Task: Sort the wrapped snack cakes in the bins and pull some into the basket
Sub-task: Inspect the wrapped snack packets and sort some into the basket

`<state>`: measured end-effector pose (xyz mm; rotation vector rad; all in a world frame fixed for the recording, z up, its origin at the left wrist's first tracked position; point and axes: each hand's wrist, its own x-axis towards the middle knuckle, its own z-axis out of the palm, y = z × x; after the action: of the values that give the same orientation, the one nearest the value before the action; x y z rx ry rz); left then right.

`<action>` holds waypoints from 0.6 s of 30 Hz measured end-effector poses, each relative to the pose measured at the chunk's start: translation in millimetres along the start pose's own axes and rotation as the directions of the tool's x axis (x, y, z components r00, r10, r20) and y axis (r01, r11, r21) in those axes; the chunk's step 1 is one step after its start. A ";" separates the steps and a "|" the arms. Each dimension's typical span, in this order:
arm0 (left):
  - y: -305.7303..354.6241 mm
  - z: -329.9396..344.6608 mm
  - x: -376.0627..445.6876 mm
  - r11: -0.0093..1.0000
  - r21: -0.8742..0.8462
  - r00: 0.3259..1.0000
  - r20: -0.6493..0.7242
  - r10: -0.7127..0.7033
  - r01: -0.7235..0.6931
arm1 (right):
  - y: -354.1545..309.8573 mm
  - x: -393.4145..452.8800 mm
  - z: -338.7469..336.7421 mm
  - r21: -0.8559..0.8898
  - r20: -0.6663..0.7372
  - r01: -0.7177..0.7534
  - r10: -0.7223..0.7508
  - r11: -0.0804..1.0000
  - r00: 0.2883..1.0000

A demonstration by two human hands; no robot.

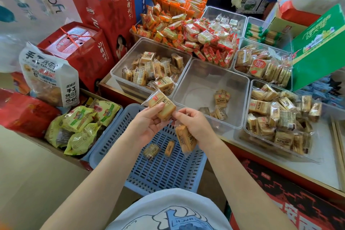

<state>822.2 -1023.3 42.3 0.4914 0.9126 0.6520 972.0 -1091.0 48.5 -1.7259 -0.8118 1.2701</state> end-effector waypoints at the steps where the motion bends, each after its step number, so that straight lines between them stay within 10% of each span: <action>1: 0.1 0.5 0.3 1.000 -0.006 1.000 -0.001 0.003 -0.003 | -0.6 0.6 -0.7 0.001 -0.023 0.012 -0.012 1.000 1.000; 18: -12.9 5.4 2.1 0.998 0.019 0.995 0.069 -0.067 0.066 | -2.2 7.7 -1.6 0.073 -0.043 -0.046 0.049 0.996 0.998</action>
<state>831.6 -1031.6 35.7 0.4937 0.8657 0.5643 975.7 -1083.8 47.4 -1.7190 -0.6946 1.2725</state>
